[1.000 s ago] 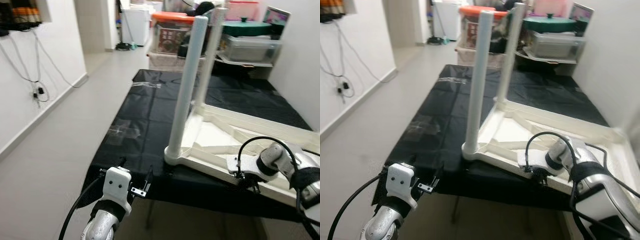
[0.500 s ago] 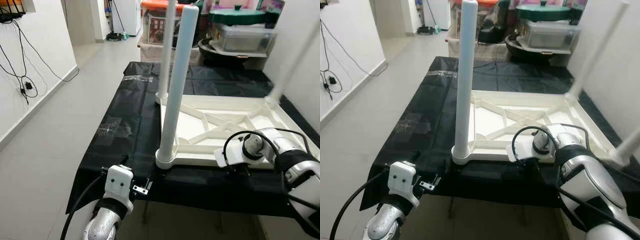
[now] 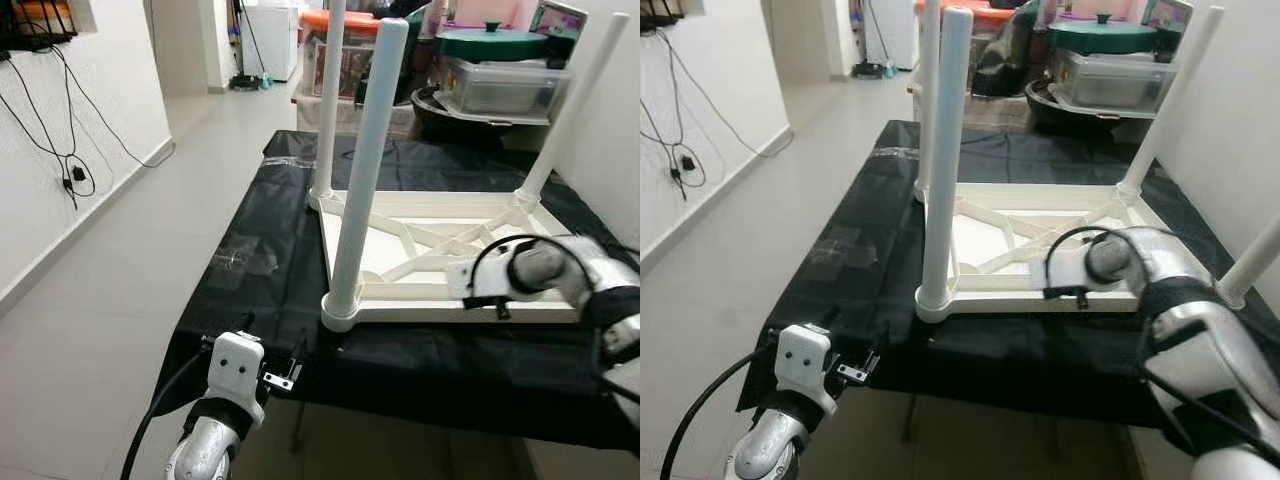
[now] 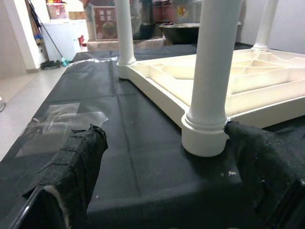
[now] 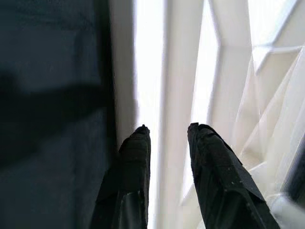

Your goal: Building children table

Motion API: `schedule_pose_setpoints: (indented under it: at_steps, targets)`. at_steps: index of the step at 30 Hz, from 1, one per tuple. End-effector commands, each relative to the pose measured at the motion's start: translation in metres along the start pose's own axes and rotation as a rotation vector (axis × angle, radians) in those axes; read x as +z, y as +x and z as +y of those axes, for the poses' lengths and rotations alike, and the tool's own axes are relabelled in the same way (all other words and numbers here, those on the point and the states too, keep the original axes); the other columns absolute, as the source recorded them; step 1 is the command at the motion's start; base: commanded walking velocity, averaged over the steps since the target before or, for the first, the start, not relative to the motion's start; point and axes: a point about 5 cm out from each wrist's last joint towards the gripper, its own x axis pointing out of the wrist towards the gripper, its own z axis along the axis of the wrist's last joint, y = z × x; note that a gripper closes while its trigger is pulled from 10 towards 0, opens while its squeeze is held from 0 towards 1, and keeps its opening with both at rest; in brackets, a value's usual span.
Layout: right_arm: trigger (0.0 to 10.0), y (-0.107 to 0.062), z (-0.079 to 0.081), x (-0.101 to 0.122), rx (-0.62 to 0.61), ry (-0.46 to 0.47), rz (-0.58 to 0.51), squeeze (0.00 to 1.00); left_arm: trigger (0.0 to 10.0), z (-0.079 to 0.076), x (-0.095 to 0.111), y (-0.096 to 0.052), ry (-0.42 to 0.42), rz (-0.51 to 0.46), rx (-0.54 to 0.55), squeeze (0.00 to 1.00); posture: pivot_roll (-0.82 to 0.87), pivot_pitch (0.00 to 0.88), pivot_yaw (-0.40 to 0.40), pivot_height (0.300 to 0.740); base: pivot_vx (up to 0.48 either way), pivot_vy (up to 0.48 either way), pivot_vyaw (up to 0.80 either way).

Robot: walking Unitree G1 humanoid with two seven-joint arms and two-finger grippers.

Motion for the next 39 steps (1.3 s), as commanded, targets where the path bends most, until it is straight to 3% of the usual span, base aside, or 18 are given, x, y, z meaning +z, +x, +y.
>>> schedule_pose_setpoints:
  at_steps: [1, 5, 7, 9, 12, 13, 15, 17, 18, 20, 21, 22, 23, 25, 26, 29, 34, 39]
  targets:
    - [10.0, 0.0, 0.006, -0.004, 0.052, 0.052, -0.027, 0.0, 10.0, -0.001, -0.002, 0.0, -0.005, 0.006, -0.006, 0.0, 0.05, 0.0, -0.055, 0.74, 0.0, 0.0, 0.0]
    - [10.0, -0.005, 0.034, -0.005, 0.294, 0.29, -0.296, 0.0, 10.0, 0.0, -0.003, 0.001, -0.003, 0.008, -0.008, 0.0, 0.04, 0.0, -0.055, 0.74, 0.0, 0.0, 0.0]
    - [10.0, -0.005, 0.038, -0.002, 0.318, 0.322, -0.366, 0.0, 10.0, 0.0, -0.003, 0.001, -0.003, 0.008, -0.008, 0.0, 0.04, 0.0, -0.055, 0.74, 0.0, 0.0, 0.0]
    - [10.0, 0.005, 0.037, 0.021, 0.174, 0.525, -0.61, 0.0, 10.0, 0.001, -0.003, 0.001, 0.001, 0.009, -0.006, 0.0, 0.04, 0.0, -0.054, 0.74, 0.0, 0.0, 0.0]
    - [10.0, 0.005, 0.037, 0.021, 0.174, 0.525, -0.61, 0.0, 10.0, 0.001, -0.003, 0.001, 0.001, 0.009, -0.006, 0.0, 0.04, 0.0, -0.054, 0.74, 0.0, 0.0, 0.0]
    - [10.0, 0.01, 0.036, 0.029, 0.106, 0.609, -0.681, 0.0, 10.0, 0.001, -0.003, 0.001, 0.003, 0.009, -0.005, 0.0, 0.04, 0.0, -0.052, 0.74, 0.0, 0.0, 0.0]
    - [10.0, 0.01, 0.036, 0.029, 0.106, 0.609, -0.681, 0.0, 10.0, 0.001, -0.003, 0.001, 0.003, 0.009, -0.005, 0.0, 0.04, 0.0, -0.052, 0.74, 0.0, 0.0, 0.0]
    - [10.0, 0.031, 0.055, 0.051, -0.045, 0.871, -0.792, 0.0, 10.0, 0.003, -0.004, 0.002, 0.008, 0.018, -0.003, 0.0, 0.04, 0.0, -0.044, 0.74, 0.0, 0.0, 0.0]
    - [10.0, 0.031, 0.055, 0.051, -0.045, 0.871, -0.792, 0.0, 10.0, 0.003, -0.004, 0.002, 0.008, 0.018, -0.003, 0.0, 0.04, 0.0, -0.044, 0.74, 0.0, 0.0, 0.0]
    - [10.0, 0.044, 0.1, 0.078, -0.264, 1.003, -0.813, 0.0, 10.0, 0.005, -0.006, 0.002, 0.023, 0.031, -0.008, 0.0, 0.04, 0.0, -0.024, 0.74, 0.0, 0.0, 0.0]
    - [10.0, 0.044, 0.1, 0.078, -0.264, 1.003, -0.813, 0.0, 10.0, 0.005, -0.006, 0.002, 0.023, 0.031, -0.008, 0.0, 0.04, 0.0, -0.024, 0.74, 0.0, 0.0, 0.0]
    - [10.0, 0.041, 0.111, 0.084, -0.379, 1.072, -0.815, 0.0, 10.0, 0.006, -0.007, 0.002, 0.028, 0.036, -0.01, 0.0, 0.03, 0.0, -0.017, 0.74, 0.0, 0.0, 0.0]
    - [10.0, 0.041, 0.111, 0.084, -0.379, 1.072, -0.815, 0.0, 10.0, 0.006, -0.007, 0.002, 0.028, 0.036, -0.01, 0.0, 0.03, 0.0, -0.017, 0.74, 0.0, 0.0, 0.0]
    - [10.0, 0.033, 0.119, 0.085, -0.581, 1.171, -0.777, 0.0, 10.0, 0.007, -0.008, 0.003, 0.027, 0.037, -0.019, 0.0, 0.03, 0.0, -0.016, 0.74, 0.0, 0.0, 0.0]
    - [10.0, 0.033, 0.119, 0.085, -0.581, 1.171, -0.777, 0.0, 10.0, 0.007, -0.008, 0.003, 0.027, 0.037, -0.019, 0.0, 0.03, 0.0, -0.016, 0.74, 0.0, 0.0, 0.0]
    - [10.0, 0.021, 0.117, 0.091, -0.759, 1.256, -0.768, 0.0, 10.0, 0.008, -0.007, 0.002, 0.036, 0.041, -0.02, 0.0, 0.03, 0.0, 0.003, 0.74, 0.0, 0.0, 0.0]
    - [10.0, 0.013, 0.12, 0.108, -0.843, 1.294, -0.724, 0.0, 10.0, 0.01, -0.006, 0.0, 0.029, 0.04, -0.011, 0.0, 0.04, 0.0, 0.007, 0.74, 0.0, 0.0, 0.0]
    - [10.0, 0.018, 0.131, 0.125, -0.85, 1.318, -0.698, 0.0, 10.0, 0.013, -0.008, -0.002, 0.03, 0.047, -0.004, 0.0, 0.06, 0.0, 0.004, 0.74, -0.097, 0.146, 0.0]
